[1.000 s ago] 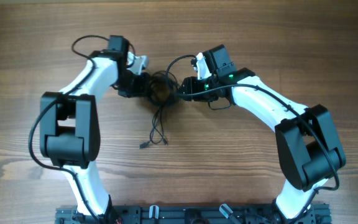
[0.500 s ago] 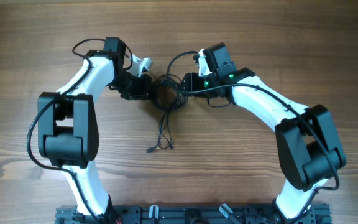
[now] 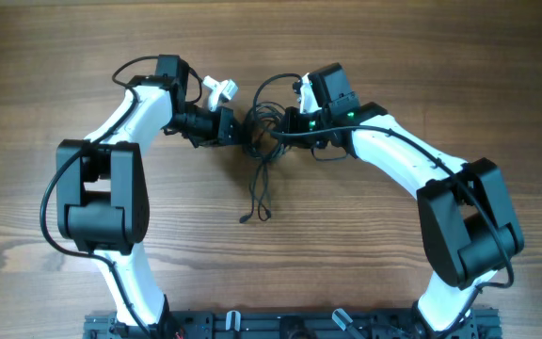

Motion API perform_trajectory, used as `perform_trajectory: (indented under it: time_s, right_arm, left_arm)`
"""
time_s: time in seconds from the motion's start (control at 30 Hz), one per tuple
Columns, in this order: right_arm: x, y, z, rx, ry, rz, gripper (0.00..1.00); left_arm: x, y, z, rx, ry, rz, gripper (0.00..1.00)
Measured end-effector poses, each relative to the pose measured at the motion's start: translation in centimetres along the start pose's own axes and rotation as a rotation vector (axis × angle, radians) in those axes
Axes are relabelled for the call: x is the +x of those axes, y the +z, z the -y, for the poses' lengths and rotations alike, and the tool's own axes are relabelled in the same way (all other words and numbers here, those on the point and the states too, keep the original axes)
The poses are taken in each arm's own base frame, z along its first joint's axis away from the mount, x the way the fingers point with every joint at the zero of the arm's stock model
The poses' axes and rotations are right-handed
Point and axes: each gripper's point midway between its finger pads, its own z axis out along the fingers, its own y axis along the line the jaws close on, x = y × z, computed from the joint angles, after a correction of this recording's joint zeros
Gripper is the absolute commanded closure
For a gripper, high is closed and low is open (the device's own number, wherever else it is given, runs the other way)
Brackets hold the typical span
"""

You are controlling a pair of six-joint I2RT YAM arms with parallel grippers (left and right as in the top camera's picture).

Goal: Untangle cables

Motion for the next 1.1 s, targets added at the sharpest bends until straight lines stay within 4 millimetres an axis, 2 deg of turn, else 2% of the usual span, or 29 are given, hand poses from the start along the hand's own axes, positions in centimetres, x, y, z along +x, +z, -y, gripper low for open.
perform_trajectory:
  time_s: [0.03, 0.07, 0.1, 0.17, 0.2, 0.23, 0.47, 0.6, 0.7, 0.73, 0.77, 0.8, 0.83, 0.9, 0.93, 1.03, 1.1]
  right_arm:
    - [-0.1, 0.0, -0.6, -0.032, -0.007, 0.0, 0.96]
    - [-0.2, -0.1, -1.1, -0.058, -0.011, -0.001, 0.96]
    - [-0.3, -0.1, -1.6, -0.081, -0.013, -0.002, 0.96]
    - [-0.2, -0.1, -2.1, -0.106, 0.005, -0.013, 0.96]
    - [0.0, -0.1, -2.3, -0.115, 0.014, -0.02, 0.96]
    - [0.0, -0.1, -2.3, -0.119, 0.021, -0.022, 0.96]
    - [0.1, -0.1, -2.3, -0.121, 0.041, -0.029, 0.96]
    - [0.0, -0.1, -2.2, -0.112, 0.047, -0.023, 0.96]
    - [0.0, -0.1, -2.2, -0.112, 0.069, -0.024, 0.96]
    - [0.0, -0.1, -2.2, -0.112, 0.075, -0.024, 0.96]
    - [0.0, -0.1, -2.2, -0.112, 0.081, -0.024, 0.96]
    - [0.0, -0.1, -2.2, -0.113, 0.085, -0.024, 0.96]
    - [0.0, -0.1, -2.2, -0.112, 0.086, -0.024, 0.96]
    - [0.0, -0.1, -2.2, -0.11, 0.083, -0.023, 0.96]
    - [0.0, -0.1, -2.1, -0.106, 0.077, -0.021, 0.96]
    - [0.2, -0.1, -1.1, -0.061, 0.075, -0.026, 0.95]
    - [0.6, -0.1, -0.1, -0.01, 0.084, -0.033, 0.92]
  left_arm:
    - [0.0, 0.0, 0.0, -0.001, 0.0, 0.001, 0.81]
    - [-0.1, -0.1, -0.1, -0.003, 0.0, 0.004, 0.58]
    - [-0.1, -0.1, -0.2, -0.004, 0.005, 0.005, 0.28]
    - [-0.1, -0.1, -0.1, -0.002, 0.008, 0.005, 0.08]
    - [-0.1, 0.0, -0.1, -0.005, 0.01, 0.002, 0.01]
    - [0.0, 0.0, -0.2, -0.013, 0.014, 0.0, 0.0]
    - [-0.6, -0.2, -2.7, -0.156, -0.035, 0.015, 0.01]
    - [-1.2, -0.4, -3.6, -0.213, -0.085, 0.043, 0.2]
    - [-1.4, -0.4, -3.8, -0.222, -0.121, 0.052, 0.22]
    - [-1.3, -0.3, -3.7, -0.222, -0.124, 0.05, 0.29]
    - [-1.3, -0.1, -3.6, -0.225, -0.125, 0.046, 0.41]
    - [-1.2, 0.1, -3.4, -0.229, -0.123, 0.041, 0.64]
    - [-1.1, 0.4, -3.2, -0.229, -0.121, 0.035, 0.76]
    - [-1.1, 1.1, -2.6, -0.228, -0.113, 0.023, 0.91]
    - [-1.0, 1.5, -2.2, -0.226, -0.103, 0.019, 0.96]
    - [-1.2, 2.3, -1.6, -0.229, -0.068, 0.012, 0.96]
    - [-1.2, 2.4, -1.6, -0.233, -0.065, 0.012, 0.89]
